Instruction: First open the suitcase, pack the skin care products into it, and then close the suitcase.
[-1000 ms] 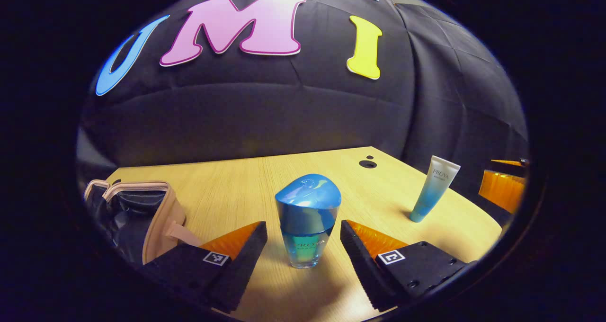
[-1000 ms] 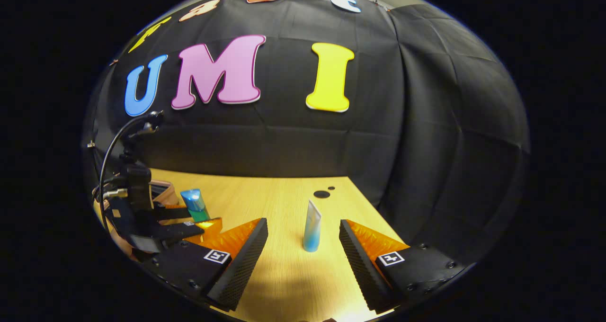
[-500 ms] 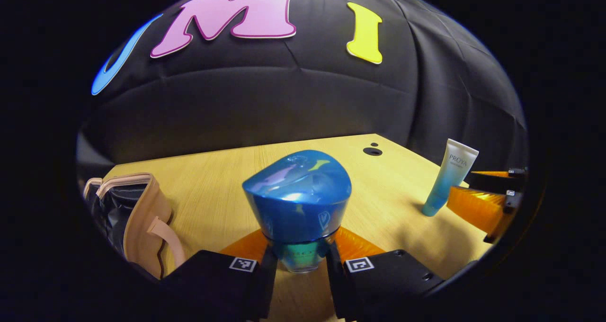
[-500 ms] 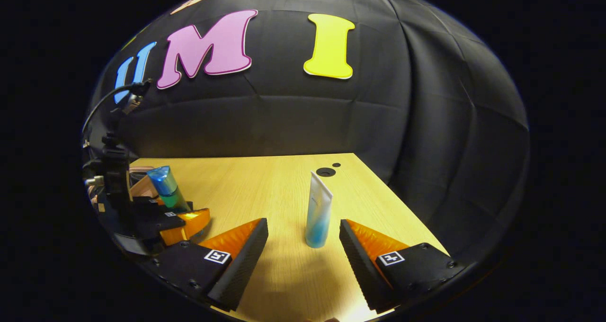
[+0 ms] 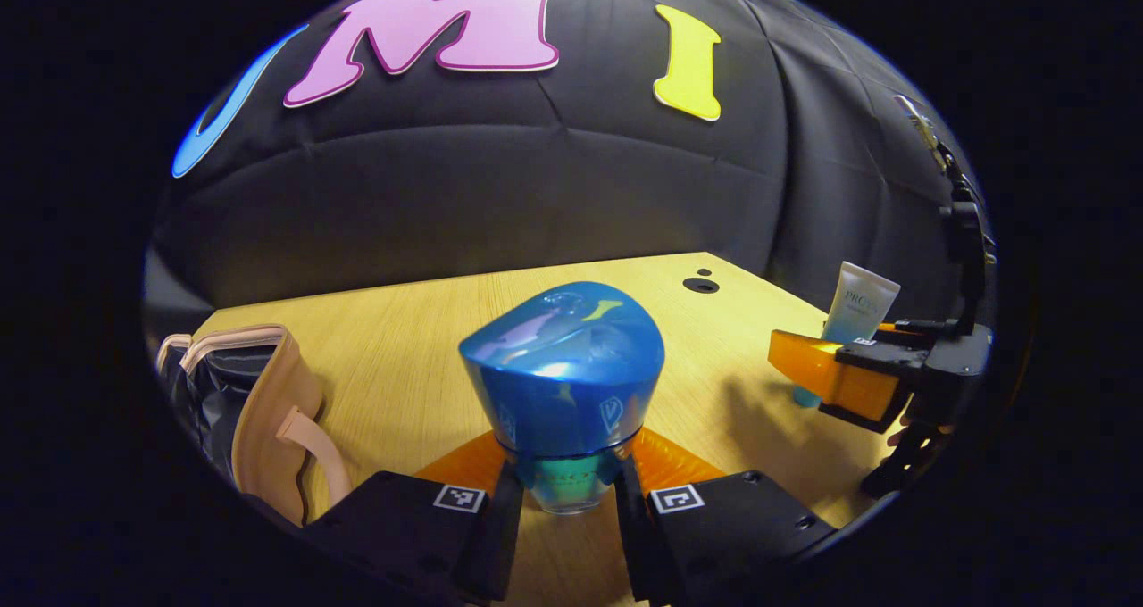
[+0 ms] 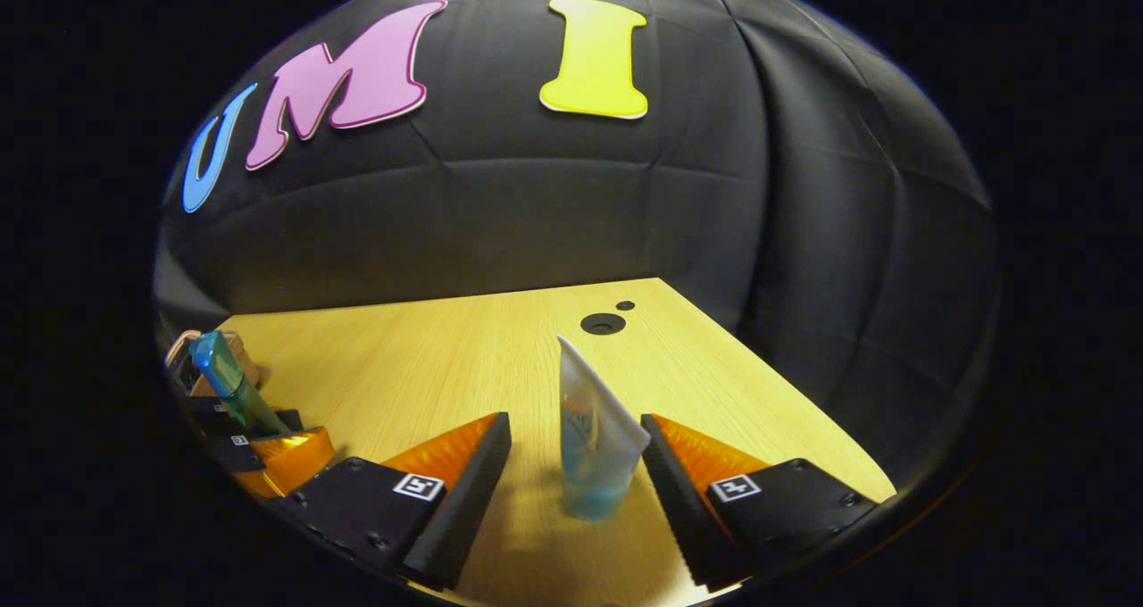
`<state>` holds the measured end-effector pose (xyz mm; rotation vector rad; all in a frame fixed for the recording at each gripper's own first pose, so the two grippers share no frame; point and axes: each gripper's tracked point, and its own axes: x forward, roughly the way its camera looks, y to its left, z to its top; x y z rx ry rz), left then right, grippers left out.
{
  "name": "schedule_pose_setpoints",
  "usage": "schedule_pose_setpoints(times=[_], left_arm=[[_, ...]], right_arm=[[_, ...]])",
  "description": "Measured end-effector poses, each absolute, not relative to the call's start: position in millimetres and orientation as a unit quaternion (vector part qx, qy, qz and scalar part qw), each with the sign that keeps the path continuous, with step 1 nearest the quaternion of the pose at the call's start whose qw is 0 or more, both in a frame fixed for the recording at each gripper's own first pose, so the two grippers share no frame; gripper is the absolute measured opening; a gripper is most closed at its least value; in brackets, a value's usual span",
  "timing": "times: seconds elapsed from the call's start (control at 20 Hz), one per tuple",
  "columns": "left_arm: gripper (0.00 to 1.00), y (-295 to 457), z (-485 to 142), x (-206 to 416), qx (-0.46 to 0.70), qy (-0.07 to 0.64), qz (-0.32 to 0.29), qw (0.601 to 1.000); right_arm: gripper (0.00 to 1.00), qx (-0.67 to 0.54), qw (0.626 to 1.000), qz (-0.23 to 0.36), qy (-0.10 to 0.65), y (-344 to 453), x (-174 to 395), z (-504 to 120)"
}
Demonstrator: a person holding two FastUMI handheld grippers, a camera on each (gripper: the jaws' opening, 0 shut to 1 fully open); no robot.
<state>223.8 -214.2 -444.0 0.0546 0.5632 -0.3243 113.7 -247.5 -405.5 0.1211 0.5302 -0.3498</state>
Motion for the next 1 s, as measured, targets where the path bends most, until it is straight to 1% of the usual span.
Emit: schedule_pose_setpoints(times=[0.05,0.1,0.15,0.25,0.3,0.4,0.45,0.5,0.65,0.7,0.75,0.8,1.0], left_arm=[[0.53,-214.4,-444.8,223.9,0.027,0.277,-0.160,0.947],[0.53,-214.5,-445.0,223.8,0.028,0.277,-0.160,0.947],[0.53,-214.5,-445.0,224.1,0.027,0.277,-0.161,0.947],[0.53,-214.7,-444.5,222.9,0.027,0.277,-0.161,0.947],[0.53,-215.0,-443.6,222.7,0.026,0.277,-0.161,0.947],[0.53,-213.8,-444.3,223.9,0.026,0.277,-0.161,0.947],[0.55,-213.1,-444.8,224.0,0.024,0.277,-0.160,0.947],[0.52,-212.6,-444.5,223.6,0.023,0.277,-0.161,0.947],[0.51,-207.3,-442.9,221.5,0.020,0.273,-0.157,0.949],[0.52,-204.9,-440.5,220.1,0.016,0.269,-0.155,0.950],[0.48,-202.3,-439.3,219.6,0.011,0.266,-0.154,0.951],[0.51,-199.9,-437.4,218.0,0.006,0.265,-0.153,0.952],[0.50,-192.2,-426.9,215.7,-0.018,0.246,-0.148,0.958]], right_arm=[[0.86,0.068,0.945,-0.171,0.270,-245.6,116.5,-411.8],[0.72,0.077,0.940,-0.171,0.286,-244.0,117.7,-419.5],[0.67,0.082,0.937,-0.171,0.295,-243.3,117.2,-423.1],[0.64,0.092,0.933,-0.168,0.305,-243.3,118.2,-425.6],[0.55,0.098,0.933,-0.163,0.306,-240.4,120.3,-430.5],[0.34,0.069,0.936,-0.155,0.308,-239.0,117.0,-426.2],[0.39,0.049,0.938,-0.150,0.308,-237.7,116.3,-423.9],[0.39,0.038,0.940,-0.140,0.309,-232.2,114.4,-423.8],[0.25,0.028,0.943,-0.125,0.307,-220.3,111.3,-415.4],[0.30,0.023,0.947,-0.122,0.297,-217.8,112.9,-404.9],[0.30,0.018,0.951,-0.121,0.285,-215.4,115.5,-395.2],[0.30,0.017,0.954,-0.117,0.275,-210.8,116.2,-386.0],[0.30,0.007,0.960,-0.096,0.264,-191.3,112.4,-363.7]])
